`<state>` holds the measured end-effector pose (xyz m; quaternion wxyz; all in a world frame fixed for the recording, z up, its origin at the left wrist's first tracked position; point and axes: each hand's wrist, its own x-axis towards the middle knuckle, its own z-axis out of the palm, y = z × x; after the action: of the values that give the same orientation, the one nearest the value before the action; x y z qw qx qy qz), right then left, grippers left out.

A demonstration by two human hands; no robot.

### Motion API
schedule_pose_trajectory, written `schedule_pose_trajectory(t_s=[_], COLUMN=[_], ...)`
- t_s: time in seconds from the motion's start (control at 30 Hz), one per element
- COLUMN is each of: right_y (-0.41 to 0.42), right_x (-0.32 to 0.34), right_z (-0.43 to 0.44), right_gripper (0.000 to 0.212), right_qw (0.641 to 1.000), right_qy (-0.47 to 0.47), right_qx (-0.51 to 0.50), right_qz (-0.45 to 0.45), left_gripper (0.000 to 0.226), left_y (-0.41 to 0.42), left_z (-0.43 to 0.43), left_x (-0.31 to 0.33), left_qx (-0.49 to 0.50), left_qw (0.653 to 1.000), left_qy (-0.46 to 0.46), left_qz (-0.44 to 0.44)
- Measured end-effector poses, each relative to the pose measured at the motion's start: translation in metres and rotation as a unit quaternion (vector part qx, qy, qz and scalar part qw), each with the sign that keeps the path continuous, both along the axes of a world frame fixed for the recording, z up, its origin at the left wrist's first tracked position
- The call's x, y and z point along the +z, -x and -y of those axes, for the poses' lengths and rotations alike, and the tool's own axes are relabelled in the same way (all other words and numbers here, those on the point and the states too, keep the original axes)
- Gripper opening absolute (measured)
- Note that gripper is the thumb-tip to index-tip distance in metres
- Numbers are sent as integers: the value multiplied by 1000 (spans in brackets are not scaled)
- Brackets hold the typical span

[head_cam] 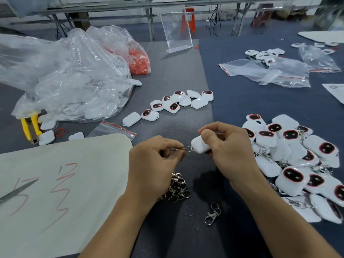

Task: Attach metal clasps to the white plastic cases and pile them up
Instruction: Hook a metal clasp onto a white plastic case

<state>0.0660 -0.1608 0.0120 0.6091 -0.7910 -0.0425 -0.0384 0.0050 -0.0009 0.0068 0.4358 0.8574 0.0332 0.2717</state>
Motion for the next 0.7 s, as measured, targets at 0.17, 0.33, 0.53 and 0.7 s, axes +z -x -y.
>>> schedule_pose_trajectory(t_s=[0.17, 0.33, 0.53, 0.7], right_y=[0, -1, -14, -5], right_x=[4, 13, 15, 7], right_z=[2, 17, 40, 0], right_gripper=[20, 18, 39, 48], right_qw=[999, 944, 884, 892], right_qy=[46, 323, 446, 425], right_qx=[-4, -41, -111, -15], right_qz=[6, 55, 87, 153], left_gripper=[22, 15, 17, 26], left_y=[0, 0, 6, 5], left_z=[-4, -9, -23, -31], left_x=[-1, 0, 8, 10], left_qx=[4, 60, -112, -173], left_qw=[1000, 998, 975, 950], left_qy=[-12, -26, -75, -144], left_qz=[8, -14, -176, -218])
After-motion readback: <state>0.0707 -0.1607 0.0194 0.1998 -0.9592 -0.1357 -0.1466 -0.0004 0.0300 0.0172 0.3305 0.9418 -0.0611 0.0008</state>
